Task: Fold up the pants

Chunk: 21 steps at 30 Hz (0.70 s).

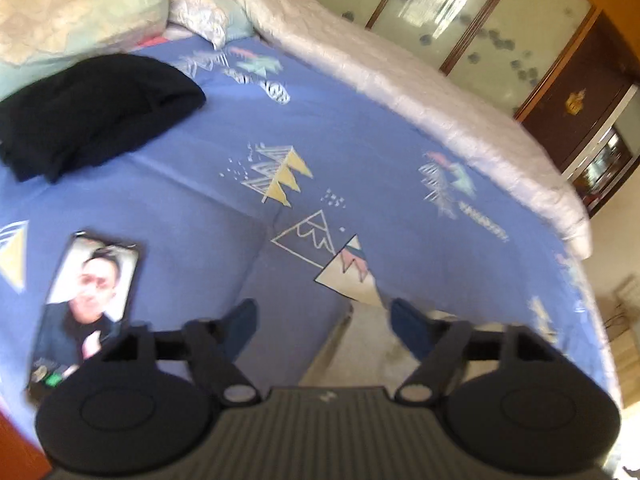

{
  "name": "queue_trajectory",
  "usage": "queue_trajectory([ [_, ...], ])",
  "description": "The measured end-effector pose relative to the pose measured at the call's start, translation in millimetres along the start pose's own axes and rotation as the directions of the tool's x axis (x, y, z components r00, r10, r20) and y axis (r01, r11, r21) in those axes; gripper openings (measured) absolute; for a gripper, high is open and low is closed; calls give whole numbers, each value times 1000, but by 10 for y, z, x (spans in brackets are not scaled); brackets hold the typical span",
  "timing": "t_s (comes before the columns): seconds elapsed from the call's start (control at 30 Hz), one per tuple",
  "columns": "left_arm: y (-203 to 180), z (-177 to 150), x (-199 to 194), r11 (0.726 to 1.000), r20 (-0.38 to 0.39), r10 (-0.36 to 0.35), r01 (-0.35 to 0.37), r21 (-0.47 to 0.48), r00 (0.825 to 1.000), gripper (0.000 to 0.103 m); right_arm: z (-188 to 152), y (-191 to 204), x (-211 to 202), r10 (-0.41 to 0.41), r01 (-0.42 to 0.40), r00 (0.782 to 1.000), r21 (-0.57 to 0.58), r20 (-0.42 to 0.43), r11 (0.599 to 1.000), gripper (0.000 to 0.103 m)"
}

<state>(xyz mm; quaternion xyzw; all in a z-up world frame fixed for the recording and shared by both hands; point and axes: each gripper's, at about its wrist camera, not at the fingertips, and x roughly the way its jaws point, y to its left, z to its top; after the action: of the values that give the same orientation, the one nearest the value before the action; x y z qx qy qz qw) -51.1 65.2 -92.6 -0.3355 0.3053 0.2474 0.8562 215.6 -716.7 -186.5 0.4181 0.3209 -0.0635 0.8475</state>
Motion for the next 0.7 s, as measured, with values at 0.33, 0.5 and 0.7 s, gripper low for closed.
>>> queue_trajectory([
  [0.33,-530,-296,976,987,-136,115,-98,124,984,16,53,558,666,-168,146,984,-282,-53,948,11],
  [0.5,-353,-161,608,984,27,175,-174,-19,984,8,148,482,289,-47,90,971,-175,236,980,10],
  [0.7,-185,-219,551,983,-25,178,-179,-41,984,13,98,354,538,-237,273,954,-205,185,940,28],
])
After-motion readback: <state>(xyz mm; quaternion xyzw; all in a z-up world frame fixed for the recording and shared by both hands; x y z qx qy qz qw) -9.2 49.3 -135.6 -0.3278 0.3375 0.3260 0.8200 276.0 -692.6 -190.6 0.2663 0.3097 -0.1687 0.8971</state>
